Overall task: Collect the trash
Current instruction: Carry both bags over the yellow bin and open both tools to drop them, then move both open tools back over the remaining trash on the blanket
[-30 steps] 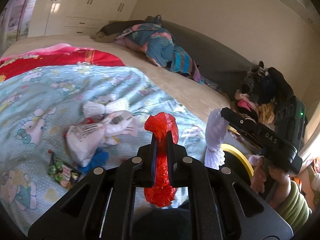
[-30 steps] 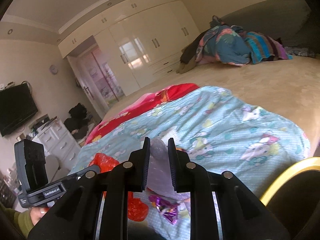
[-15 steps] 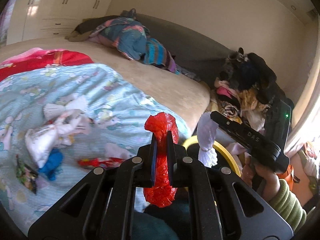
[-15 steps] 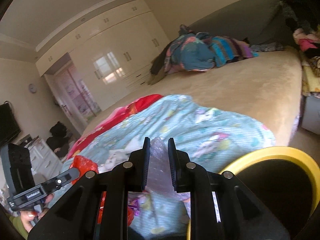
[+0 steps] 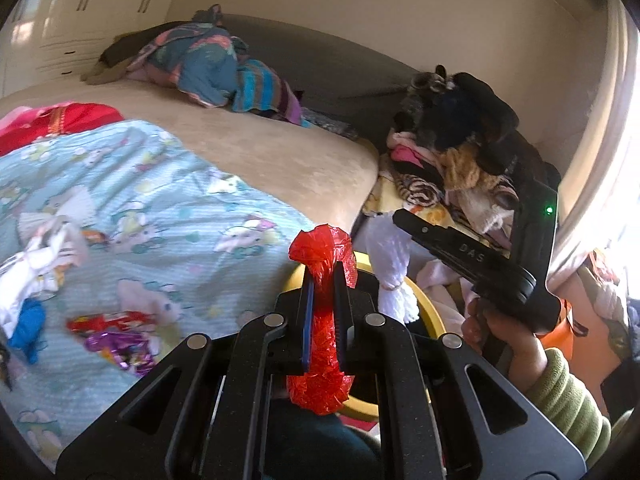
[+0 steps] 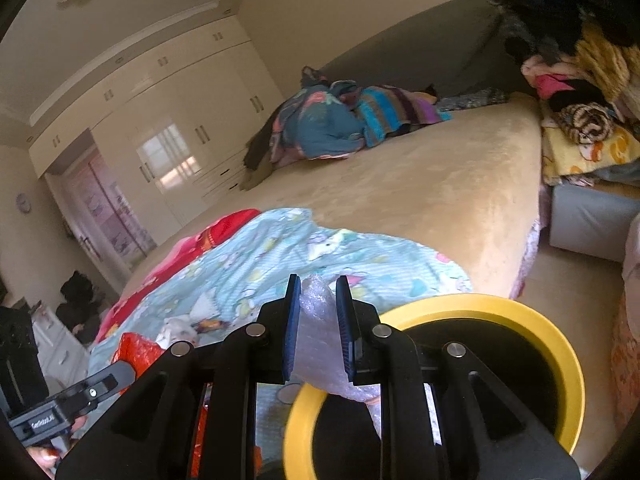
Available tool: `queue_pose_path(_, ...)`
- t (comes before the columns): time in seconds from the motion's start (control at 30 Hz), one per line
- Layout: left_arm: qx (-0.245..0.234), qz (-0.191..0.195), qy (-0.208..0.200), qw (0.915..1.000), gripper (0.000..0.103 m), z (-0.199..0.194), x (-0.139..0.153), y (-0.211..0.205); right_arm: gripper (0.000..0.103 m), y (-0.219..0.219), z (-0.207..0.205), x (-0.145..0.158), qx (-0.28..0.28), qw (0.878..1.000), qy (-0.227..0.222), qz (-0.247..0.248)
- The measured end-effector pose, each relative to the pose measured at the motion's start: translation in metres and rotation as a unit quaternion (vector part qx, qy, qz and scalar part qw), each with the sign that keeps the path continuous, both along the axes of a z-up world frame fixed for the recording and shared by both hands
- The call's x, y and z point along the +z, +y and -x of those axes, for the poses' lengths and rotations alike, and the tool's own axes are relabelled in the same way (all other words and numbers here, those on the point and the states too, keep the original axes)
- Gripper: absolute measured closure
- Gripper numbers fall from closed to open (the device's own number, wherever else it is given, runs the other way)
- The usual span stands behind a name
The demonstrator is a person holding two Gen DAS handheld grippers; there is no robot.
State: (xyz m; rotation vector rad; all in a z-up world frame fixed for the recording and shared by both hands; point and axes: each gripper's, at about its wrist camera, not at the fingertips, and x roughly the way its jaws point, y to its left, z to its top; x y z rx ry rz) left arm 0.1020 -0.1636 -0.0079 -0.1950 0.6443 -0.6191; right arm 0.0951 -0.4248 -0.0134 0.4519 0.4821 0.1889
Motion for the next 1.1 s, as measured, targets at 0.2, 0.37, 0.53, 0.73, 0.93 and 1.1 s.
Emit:
queue_pose_path(0.2,-0.02,-0.001,0.007,0.9998,0.098,-0.003,-0.006,-0.024,0.085,-0.026,0.008,-0.006,-0.028,0.999,0.007,-0.02)
queue_pose_path(0.37,-0.038,-0.004,0.015,0.9992,0.098,-0.008,-0.015,-0.044,0.085,-0.043,0.013,-0.011,-0.047,0.998,0.013,-0.033)
queue_pose_path(0.53,-0.033,-0.015,0.011,0.9993,0.05,-0.015,-0.021,-0.055,0.07,-0.055,0.014,-0.023,-0.064,0.996,0.037,-0.05)
queue_pose_path(0.73,0.015,-0.042,-0.01,0.999,0.012,-0.015,-0.02,-0.033,0.041,-0.044,0.012,-0.028,-0.081,0.995,0.057,0.002)
queue_pose_path(0.93,0.047,-0.061,-0.028,0.9967,0.011,-0.009,-0.015,-0.013,0.032,-0.016,0.011,-0.021,-0.068,0.996,0.042,0.049)
queue_pose_path(1.1,0.071,-0.064,-0.034,0.9949,0.011,-0.007,-0.01,0.006,0.025,0.009,0.015,-0.008,-0.044,0.996,0.011,0.08)
